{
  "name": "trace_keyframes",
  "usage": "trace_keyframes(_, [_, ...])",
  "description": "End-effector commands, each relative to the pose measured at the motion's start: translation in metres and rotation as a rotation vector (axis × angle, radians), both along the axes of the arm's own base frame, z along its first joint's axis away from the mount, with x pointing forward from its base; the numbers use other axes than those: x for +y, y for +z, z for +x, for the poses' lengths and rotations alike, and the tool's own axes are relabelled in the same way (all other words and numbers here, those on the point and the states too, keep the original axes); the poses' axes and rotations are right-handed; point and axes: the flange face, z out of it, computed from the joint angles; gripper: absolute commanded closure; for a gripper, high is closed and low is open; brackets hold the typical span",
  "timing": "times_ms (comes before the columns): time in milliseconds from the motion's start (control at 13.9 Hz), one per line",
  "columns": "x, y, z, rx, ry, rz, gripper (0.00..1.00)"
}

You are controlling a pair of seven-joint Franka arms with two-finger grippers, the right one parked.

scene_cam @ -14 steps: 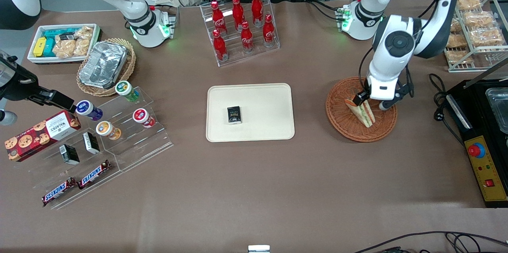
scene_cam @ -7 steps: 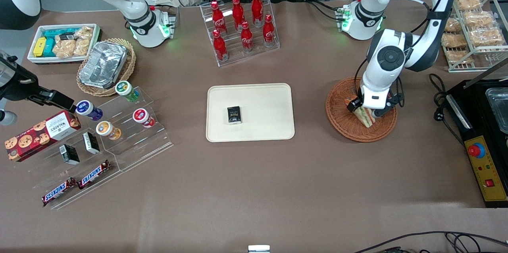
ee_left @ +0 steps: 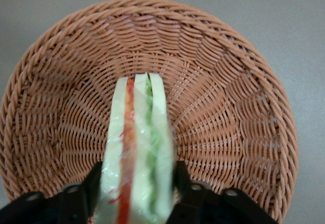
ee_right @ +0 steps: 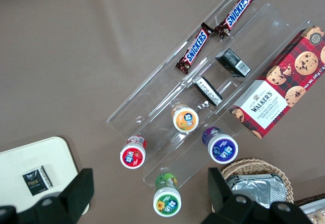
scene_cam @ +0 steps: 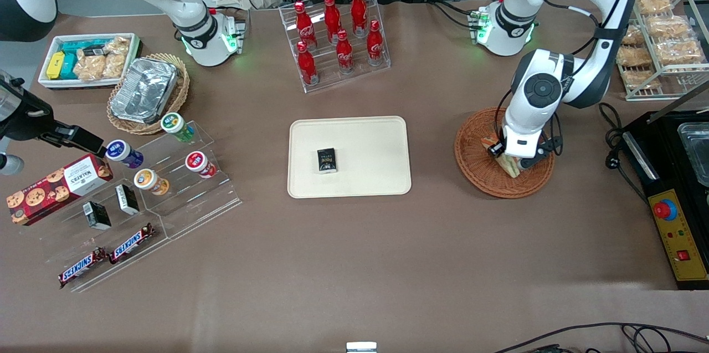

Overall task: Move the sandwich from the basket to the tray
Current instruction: 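Lower the open left gripper around the wrapped sandwich and close it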

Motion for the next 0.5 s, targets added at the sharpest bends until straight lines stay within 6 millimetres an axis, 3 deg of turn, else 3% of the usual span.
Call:
trace_keyframes(0, [0.0, 0.003, 0.005, -0.016, -0.018, 0.01, 1.0])
trace_keyframes(144, [-0.001, 0.022, 0.007, -0.045, -0.02, 0.016, 1.0])
trace_keyframes(432, [-0.005, 0.111, 0.01, -0.05, -0.102, 0.071, 1.0])
